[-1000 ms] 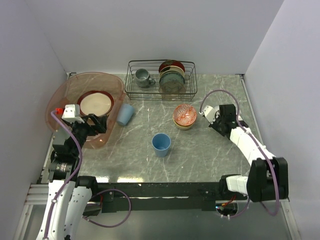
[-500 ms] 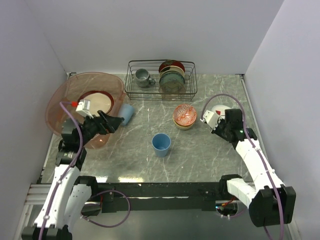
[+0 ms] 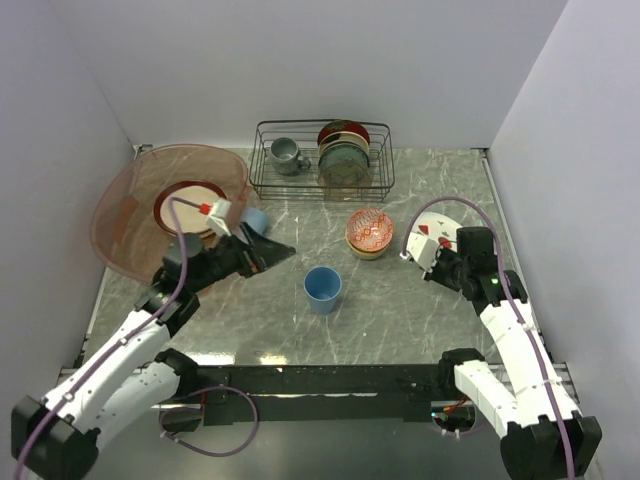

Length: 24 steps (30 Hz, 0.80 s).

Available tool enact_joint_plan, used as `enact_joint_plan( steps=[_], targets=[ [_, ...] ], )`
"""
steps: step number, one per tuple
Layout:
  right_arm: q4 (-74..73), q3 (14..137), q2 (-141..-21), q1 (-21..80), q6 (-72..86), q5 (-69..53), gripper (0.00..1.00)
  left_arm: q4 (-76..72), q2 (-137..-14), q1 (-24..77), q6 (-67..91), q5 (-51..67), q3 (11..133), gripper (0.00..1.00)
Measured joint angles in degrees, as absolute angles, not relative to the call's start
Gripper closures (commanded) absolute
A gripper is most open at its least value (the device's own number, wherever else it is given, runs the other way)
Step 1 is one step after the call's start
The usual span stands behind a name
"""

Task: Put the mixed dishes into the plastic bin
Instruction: Pick up the plate at the center of the board.

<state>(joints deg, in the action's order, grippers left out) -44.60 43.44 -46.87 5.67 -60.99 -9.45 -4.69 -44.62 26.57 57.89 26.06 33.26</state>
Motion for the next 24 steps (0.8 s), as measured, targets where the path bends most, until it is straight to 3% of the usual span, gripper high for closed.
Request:
enact_joint_plan(
  steps=[10, 24],
  targets=[
    [-49.65, 46.87, -42.5, 8.71, -60.69, -11.79, 1.0, -2.11, -65.36, 49.71, 64.34, 5.65, 50.5, 0.01],
    [-55.83, 48.86, -34.72, 9.89, -59.59, -15.86, 1.0, 10.31, -96.27, 59.48, 68.69, -6.48, 81.95, 0.01]
  ],
)
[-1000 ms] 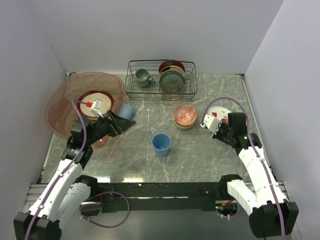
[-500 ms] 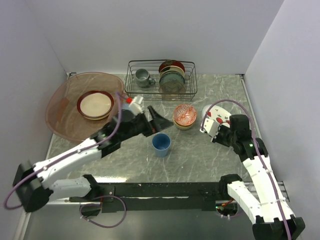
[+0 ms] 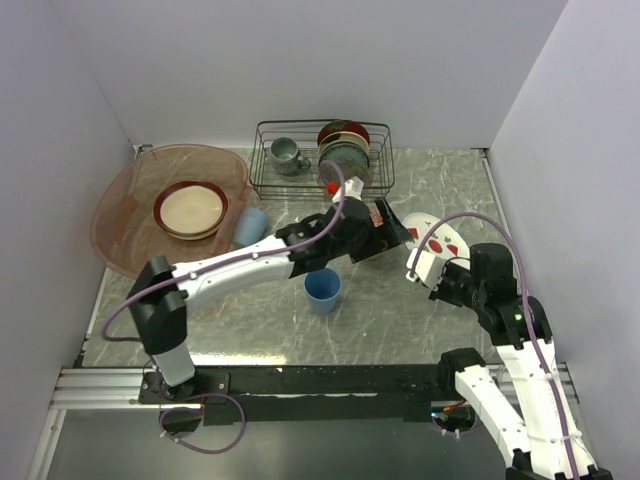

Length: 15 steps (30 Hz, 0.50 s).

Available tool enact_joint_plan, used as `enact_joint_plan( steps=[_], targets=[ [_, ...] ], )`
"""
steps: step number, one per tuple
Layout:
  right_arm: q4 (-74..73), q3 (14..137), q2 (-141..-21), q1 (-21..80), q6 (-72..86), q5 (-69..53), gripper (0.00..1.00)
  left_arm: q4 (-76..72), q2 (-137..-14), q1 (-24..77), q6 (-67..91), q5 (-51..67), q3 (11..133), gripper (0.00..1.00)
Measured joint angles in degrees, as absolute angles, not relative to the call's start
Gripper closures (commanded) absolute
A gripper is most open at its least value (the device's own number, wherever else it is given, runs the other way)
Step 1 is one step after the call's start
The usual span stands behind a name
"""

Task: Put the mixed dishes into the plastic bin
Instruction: Pick up the plate at the center of the board.

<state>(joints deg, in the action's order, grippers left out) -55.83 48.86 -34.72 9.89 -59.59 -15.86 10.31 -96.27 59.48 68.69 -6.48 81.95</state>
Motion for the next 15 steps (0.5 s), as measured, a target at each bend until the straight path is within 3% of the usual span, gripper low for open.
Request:
enact_joint_plan(
  steps=[4, 8, 11, 15],
  targets=[
    [-57.28, 49.25, -33.71, 9.89, -59.46, -16.73, 1.0, 14.35, -101.84, 60.4, 69.63, -7.9, 87.7, 0.02],
    [-57.95, 49.87, -33.19, 9.89, -59.42, -17.65, 1.0, 18.44, -106.17, 61.06, 70.15, -8.93, 93.03, 0.16],
    [-57.93, 49.95, -32.95, 9.89, -59.4, -18.31, 1.0, 21.12, -108.92, 61.34, 70.3, -9.32, 96.77, 0.29],
    [-57.98, 49.95, -32.75, 9.89, -59.16, -19.18, 1.0, 22.81, -110.87, 61.39, 70.61, -9.56, 98.98, 0.6]
  ],
)
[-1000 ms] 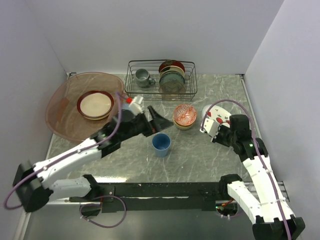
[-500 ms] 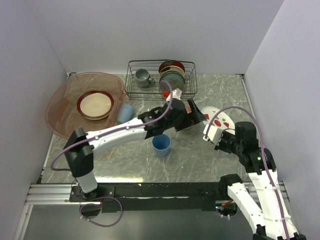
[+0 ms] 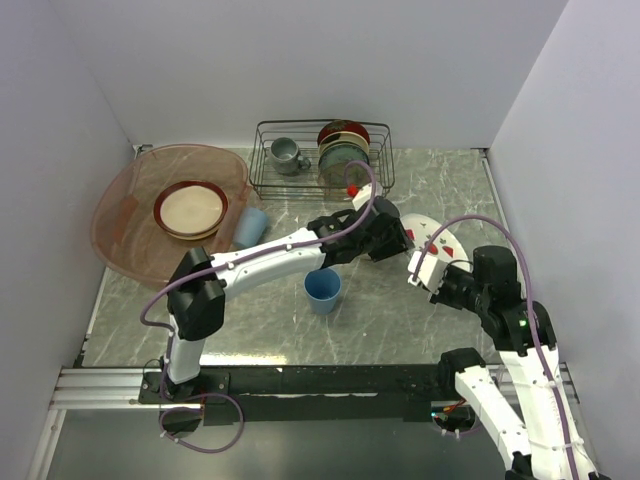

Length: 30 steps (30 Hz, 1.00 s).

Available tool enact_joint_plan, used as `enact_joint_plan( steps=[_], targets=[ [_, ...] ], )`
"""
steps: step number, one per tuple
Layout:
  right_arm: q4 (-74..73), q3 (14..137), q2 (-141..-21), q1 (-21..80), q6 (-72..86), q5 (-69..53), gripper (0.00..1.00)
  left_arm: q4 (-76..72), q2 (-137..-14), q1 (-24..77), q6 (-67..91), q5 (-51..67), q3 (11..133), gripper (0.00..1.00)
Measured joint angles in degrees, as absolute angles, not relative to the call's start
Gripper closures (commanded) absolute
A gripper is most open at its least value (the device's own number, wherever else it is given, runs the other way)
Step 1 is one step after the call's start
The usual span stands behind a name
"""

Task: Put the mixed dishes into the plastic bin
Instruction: Pick up the plate at the center of the board.

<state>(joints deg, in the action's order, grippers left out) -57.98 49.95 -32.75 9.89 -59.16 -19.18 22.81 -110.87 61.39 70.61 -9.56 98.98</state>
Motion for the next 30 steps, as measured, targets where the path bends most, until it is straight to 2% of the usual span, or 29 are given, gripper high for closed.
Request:
enact_joint_plan(
  steps=[2, 3, 5, 10, 13, 17, 18, 20, 21, 24, 27, 30],
  targets=[
    [-58.04, 49.95, -32.67, 9.89, -59.05, -19.66, 1.0, 23.24, -111.07, 61.39, 70.65, -9.47, 99.02, 0.71],
    [-58.17, 49.95, -32.67, 9.89, -59.0, -19.9, 1.0, 23.09, -111.11, 61.39, 70.7, -9.41, 99.09, 0.85],
    [-58.83, 49.95, -32.64, 10.0, -58.33, -21.04, 1.0, 23.22, -111.13, 61.52, 71.64, -9.34, 99.33, 0.97],
    [-58.78, 49.95, -31.64, 10.35, -57.93, -22.04, 1.0, 19.59, -110.59, 61.3, 72.69, -8.27, 98.78, 0.99],
    [-58.81, 49.95, -30.85, 10.41, -57.41, -23.29, 0.99, 15.0, -107.57, 61.3, 72.62, -7.86, 93.45, 0.99],
    [-58.04, 49.95, -30.5, 10.83, -55.11, -28.14, 0.79, 8.23, -101.08, 60.77, 72.64, -7.86, 83.66, 0.99],
    [-57.47, 49.95, -30.39, 10.92, -54.5, -29.52, 0.68, 7.09, -99.79, 60.64, 72.58, -7.86, 82.0, 0.99],
    [-56.25, 50.04, -30.22, 10.94, -52.21, -31.86, 0.59, 4.47, -96.75, 60.2, 71.46, -7.79, 78.46, 0.99],
    [-56.03, 50.37, -30.24, 10.92, -51.2, -32.64, 0.48, 3.7, -95.24, 59.92, 70.76, -7.64, 76.9, 0.99],
    [-54.89, 51.94, -30.35, 10.72, -48.25, -34.72, 0.31, 2.11, -90.37, 58.67, 68.9, -6.52, 72.4, 0.99],
    [-53.32, 54.24, -30.52, 10.46, -46.09, -35.53, 0.19, 1.67, -85.3, 57.1, 66.32, -5.45, 68.16, 0.99],
    [-51.57, 56.47, -31.09, 10.22, -44.14, -36.32, 0.14, 1.83, -79.7, 55.11, 63.7, -4.4, 63.05, 0.99]
  ],
)
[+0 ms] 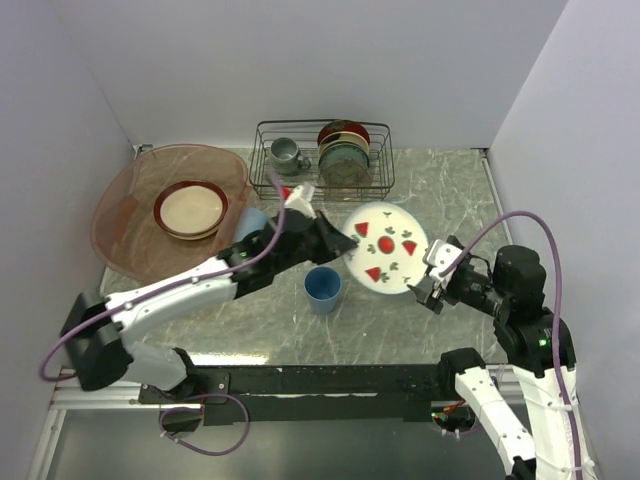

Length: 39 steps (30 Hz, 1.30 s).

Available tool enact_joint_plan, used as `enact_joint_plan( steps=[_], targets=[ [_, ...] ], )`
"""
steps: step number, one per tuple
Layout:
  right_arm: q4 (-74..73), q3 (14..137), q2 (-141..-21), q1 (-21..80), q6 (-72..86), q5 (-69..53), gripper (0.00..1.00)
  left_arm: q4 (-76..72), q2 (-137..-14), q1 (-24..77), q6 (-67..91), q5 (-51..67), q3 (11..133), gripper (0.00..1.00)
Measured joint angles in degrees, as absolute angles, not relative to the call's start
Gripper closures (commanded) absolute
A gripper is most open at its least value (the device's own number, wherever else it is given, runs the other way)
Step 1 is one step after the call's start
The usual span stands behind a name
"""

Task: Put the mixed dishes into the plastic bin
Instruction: Pick up the plate at the center of the board, then place the plate in the plastic bin.

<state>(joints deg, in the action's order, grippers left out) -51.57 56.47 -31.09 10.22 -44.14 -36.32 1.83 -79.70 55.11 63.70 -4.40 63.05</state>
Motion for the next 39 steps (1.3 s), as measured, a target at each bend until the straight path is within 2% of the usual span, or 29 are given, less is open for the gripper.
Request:
enact_joint_plan(
  steps=[8, 18, 24, 31, 39],
  targets=[
    [-47.05, 59.24, -33.1, 9.8, -36.25, -40.18, 0.1, 5.56, -62.33, 46.09, 56.99, -2.39, 51.51, 0.99],
    [-35.75, 52.29, -35.4, 7.7, -26.15, -41.89, 0.03, 15.62, -45.23, 30.2, 49.69, -2.61, 49.95, 0.99],
    [-29.52, 46.48, -37.41, 1.41, -21.37, -43.99, 0.01, 20.93, -44.07, 22.57, 46.06, -1.34, 51.9, 0.99],
    [-21.93, 41.6, -41.3, -10.79, -16.05, -49.71, 0.0, 24.75, -44.34, 12.67, 43.0, 0.95, 53.95, 0.99],
    [-21.47, 40.88, -42.13, -11.51, -16.08, -50.48, 0.0, 23.44, -47.97, -3.95, 42.5, 10.31, 54.96, 0.99]
  ],
)
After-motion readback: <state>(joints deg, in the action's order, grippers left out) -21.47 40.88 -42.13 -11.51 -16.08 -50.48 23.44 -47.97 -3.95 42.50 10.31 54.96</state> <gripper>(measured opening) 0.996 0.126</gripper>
